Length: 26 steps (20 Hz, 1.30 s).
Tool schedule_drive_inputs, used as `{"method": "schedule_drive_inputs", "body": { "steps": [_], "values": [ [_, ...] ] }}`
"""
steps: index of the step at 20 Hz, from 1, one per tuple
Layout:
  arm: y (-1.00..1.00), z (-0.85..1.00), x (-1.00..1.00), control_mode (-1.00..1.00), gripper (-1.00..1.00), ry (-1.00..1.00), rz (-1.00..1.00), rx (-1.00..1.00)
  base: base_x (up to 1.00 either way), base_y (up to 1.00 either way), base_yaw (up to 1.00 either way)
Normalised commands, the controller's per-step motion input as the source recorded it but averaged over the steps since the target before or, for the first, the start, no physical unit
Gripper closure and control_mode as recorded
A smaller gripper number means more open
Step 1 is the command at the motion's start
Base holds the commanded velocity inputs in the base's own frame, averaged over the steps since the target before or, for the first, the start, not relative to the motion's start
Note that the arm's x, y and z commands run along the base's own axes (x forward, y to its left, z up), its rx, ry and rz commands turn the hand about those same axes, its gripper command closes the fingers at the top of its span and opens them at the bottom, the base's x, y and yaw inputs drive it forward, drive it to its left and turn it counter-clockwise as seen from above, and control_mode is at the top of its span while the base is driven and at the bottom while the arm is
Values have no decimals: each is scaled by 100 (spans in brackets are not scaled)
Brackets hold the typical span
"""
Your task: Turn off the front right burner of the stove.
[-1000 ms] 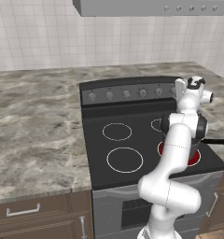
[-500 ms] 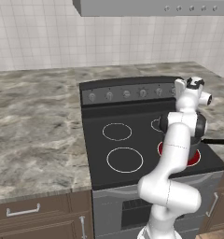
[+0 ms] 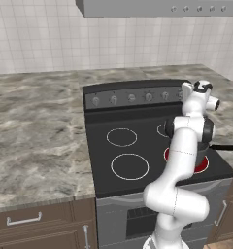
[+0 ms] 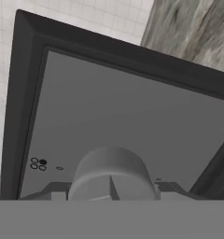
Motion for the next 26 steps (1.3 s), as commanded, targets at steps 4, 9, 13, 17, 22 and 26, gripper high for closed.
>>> {"method": "schedule_drive_inputs", "body": {
  "steps": [4,9,13,17,22,26],
  "values": [
    [0,0,0,-100,100,0,-6,15,0,0,0],
    [0,1,0,-100,100,0,-10,22,0,0,0],
    [0,1,0,-100,100,0,-13,26,0,0,0],
    [0,0,0,-100,100,0,-16,24,0,0,0],
    [0,4,0,-100,100,0,-17,22,0,0,0],
    [0,1,0,-100,100,0,-16,27,0,0,0]
  ]
}}
